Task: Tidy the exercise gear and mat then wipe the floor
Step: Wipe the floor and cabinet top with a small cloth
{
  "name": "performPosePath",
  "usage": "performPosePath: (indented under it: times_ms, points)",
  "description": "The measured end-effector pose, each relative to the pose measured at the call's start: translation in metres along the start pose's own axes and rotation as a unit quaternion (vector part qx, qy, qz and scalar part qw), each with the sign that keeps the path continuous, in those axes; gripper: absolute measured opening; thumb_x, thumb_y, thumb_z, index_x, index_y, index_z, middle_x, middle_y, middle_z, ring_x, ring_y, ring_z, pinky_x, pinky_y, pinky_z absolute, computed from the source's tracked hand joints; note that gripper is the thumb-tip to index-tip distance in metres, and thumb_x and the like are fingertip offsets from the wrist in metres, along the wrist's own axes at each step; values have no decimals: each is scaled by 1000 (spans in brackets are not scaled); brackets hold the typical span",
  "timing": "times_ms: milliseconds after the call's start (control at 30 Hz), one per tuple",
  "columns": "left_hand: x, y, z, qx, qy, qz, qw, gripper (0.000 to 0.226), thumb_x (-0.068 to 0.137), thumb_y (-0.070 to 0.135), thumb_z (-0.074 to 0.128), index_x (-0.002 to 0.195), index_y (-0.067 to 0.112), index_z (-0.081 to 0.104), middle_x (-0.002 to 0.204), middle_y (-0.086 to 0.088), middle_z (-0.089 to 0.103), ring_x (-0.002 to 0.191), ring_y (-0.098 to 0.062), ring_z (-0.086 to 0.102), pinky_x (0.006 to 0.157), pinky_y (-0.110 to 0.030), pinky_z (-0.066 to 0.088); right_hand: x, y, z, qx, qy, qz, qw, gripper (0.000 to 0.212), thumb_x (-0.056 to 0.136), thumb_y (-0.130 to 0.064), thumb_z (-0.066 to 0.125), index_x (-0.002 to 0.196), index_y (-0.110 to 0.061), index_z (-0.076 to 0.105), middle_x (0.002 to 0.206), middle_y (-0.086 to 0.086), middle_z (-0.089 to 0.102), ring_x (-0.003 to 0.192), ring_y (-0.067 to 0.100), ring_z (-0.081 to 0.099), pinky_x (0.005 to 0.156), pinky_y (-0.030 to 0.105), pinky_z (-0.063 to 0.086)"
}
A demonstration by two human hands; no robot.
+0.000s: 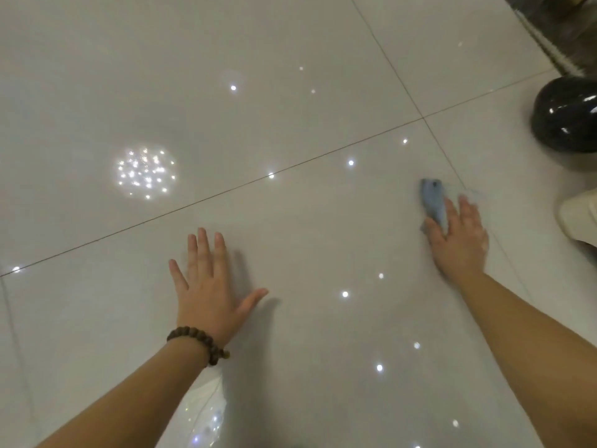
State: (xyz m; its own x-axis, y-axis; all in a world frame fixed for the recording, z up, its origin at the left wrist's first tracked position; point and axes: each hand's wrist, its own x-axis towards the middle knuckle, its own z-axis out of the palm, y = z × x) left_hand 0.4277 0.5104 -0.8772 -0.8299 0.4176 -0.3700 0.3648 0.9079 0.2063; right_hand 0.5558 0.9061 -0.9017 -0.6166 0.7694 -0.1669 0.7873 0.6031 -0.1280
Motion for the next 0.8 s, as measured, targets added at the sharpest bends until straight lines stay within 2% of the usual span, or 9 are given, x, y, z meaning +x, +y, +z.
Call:
performPosePath:
  times_ms: [100,167,300,400,467,533,633,700,800]
  points:
    - [-27,4,27,7,-20,6,1000,111,70,88,12,147,14,-19,156,-10,-25,143,-24,-26,115,-57,-7,1,3,-11,55,-25,210,976,64,95,-56,27,152,-31,12,161,-2,1,147,20,-2,116,48,3]
    - [-40,8,42,-4,-49,19,999,109,72,87,12,147,15,-22,156,-10,-25,142,-22,-30,115,-56,-10,-4,-44,-3,74,-20,253,964,59,98,-50,29,152,-33,11,161,-1,2,147,23,-3,114,52,1]
    - [-51,15,58,12,-87,15,996,112,71,91,11,150,18,-20,158,-12,-14,143,-23,-26,111,-54,-15,-79,-151,42,35,7,-46,998,59,92,-44,39,148,-29,28,158,3,21,146,28,15,113,55,8]
    - [-48,19,47,8,-126,0,992,137,42,104,3,137,16,-41,145,-9,-45,131,-24,-47,98,-51,-35,-139,-161,51,25,-30,-312,949,56,82,-44,48,137,-34,47,149,-1,41,140,23,32,113,49,18]
    - [-47,20,40,9,-156,-3,988,143,33,105,9,127,16,-50,134,-7,-57,125,-26,-52,98,-53,-34,-136,-125,46,11,-55,-392,918,56,82,-44,50,137,-35,47,149,-2,41,140,20,32,113,46,18]
    - [-47,21,37,27,-180,4,983,145,41,102,30,124,16,-52,131,-9,-58,127,-28,-49,106,-58,-23,-120,-71,42,-18,-19,-337,941,58,84,-48,46,140,-34,42,151,-1,37,140,19,29,111,47,22]
    - [-49,23,36,47,-184,9,982,146,49,97,42,125,14,-50,133,-11,-55,131,-30,-44,111,-60,-15,-111,21,19,7,-8,-30,999,58,92,-49,40,147,-34,30,158,-2,22,145,19,17,113,51,17]
    - [-50,24,36,60,-180,11,982,145,51,96,43,126,13,-48,136,-12,-53,134,-32,-41,112,-61,-13,-122,44,4,43,-31,153,987,57,98,-43,39,150,-34,19,160,-2,11,146,20,7,114,53,15]
    - [-53,25,33,69,-176,11,982,145,55,94,44,136,10,-42,144,-15,-46,136,-33,-38,113,-61,-10,-152,2,12,27,-20,146,989,55,98,-35,44,149,-33,24,158,-3,17,145,22,11,112,52,19]
